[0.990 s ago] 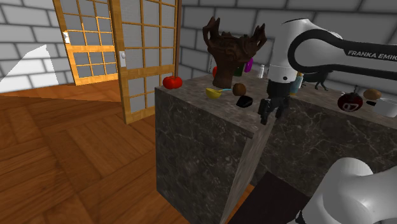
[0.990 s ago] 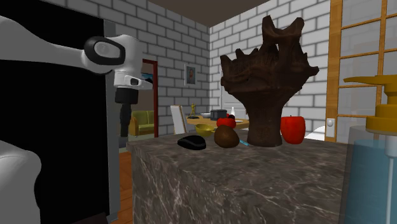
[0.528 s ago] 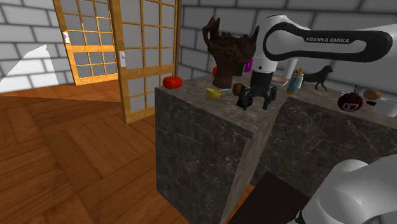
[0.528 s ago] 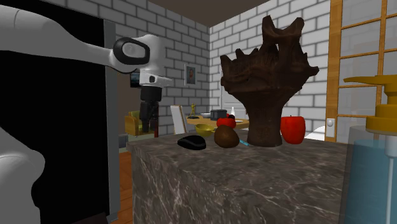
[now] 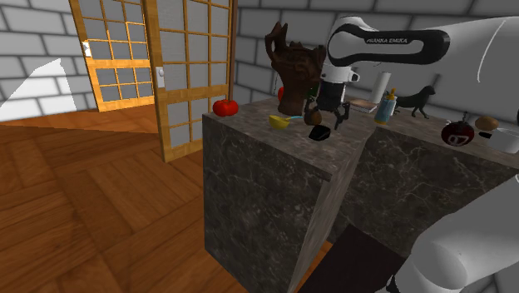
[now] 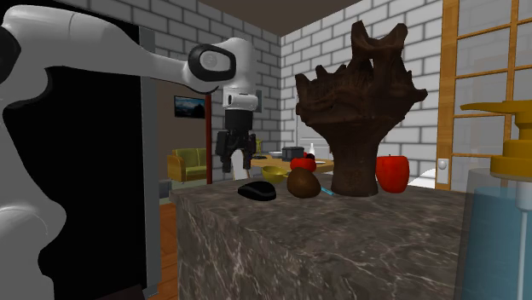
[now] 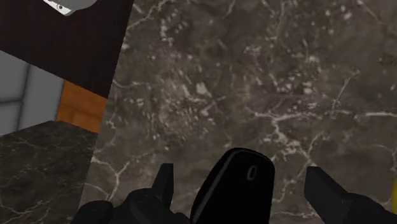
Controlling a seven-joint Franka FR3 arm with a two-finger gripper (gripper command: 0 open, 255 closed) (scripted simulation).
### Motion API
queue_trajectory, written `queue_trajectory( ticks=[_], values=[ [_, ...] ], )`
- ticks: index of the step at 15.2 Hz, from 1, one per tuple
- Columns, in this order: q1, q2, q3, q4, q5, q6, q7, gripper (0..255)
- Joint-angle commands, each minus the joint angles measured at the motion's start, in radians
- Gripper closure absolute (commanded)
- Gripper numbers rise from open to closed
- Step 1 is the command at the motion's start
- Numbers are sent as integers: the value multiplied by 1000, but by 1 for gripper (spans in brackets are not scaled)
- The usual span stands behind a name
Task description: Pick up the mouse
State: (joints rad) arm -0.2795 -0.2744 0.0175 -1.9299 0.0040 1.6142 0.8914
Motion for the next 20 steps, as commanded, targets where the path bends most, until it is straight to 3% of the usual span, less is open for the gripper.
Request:
queue_trajectory(
  ticks=[1, 5, 14, 15, 20],
  values=[
    [-30, 50, -14, 57, 0, 5, 89, 0],
    [-70, 120, -38, 144, 1, 5, 223, 0],
    [-70, 107, -38, 28, 1, 108, 223, 0],
    [-71, 107, -39, 27, 1, 109, 222, 255],
    [-71, 106, -39, 26, 1, 109, 222, 255]
  ],
)
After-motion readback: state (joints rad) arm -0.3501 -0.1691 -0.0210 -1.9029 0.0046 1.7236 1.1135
